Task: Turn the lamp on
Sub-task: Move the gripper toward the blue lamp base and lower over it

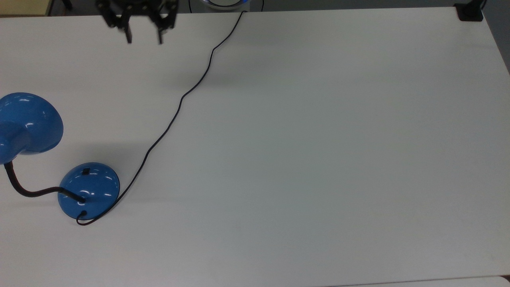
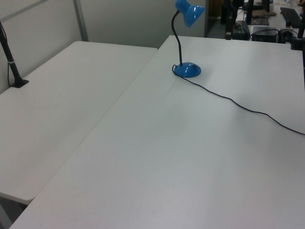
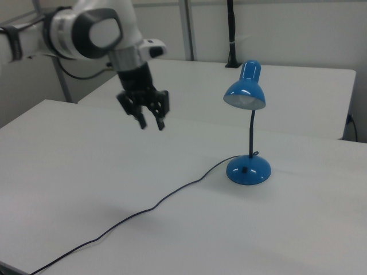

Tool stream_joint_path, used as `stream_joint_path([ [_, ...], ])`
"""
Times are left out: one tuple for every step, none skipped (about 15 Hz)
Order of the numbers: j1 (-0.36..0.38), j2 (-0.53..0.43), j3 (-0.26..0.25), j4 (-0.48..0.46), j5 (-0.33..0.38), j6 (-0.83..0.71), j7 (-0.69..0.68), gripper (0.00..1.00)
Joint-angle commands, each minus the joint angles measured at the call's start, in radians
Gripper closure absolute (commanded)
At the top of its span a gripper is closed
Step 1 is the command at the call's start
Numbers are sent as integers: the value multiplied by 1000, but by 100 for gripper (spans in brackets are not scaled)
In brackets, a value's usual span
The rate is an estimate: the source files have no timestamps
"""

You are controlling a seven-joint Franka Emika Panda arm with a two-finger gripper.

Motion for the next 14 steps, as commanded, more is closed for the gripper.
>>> stream_joint_path([
  [-30,141,-51,1,-2,186,46,93],
  [-47,178,-58,3,-1,259,72,100],
  [-67,218,-58,6,1,336,83,100],
  [-89,249,-58,6,2,410,83,100],
  [-104,279,-58,7,7,485,83,100],
  [-116,305,-58,9,10,552,83,100],
  [-124,324,-58,9,10,600,77,100],
  [-133,342,-58,9,9,629,70,100],
  [-142,364,-58,10,3,648,69,100],
  [-147,384,-58,10,-4,674,67,100],
  [-153,404,-58,10,-5,711,67,100],
  [-161,425,-58,10,-5,767,67,100],
  [-170,445,-58,10,-1,830,69,100],
  [-176,477,-58,10,12,907,79,100],
])
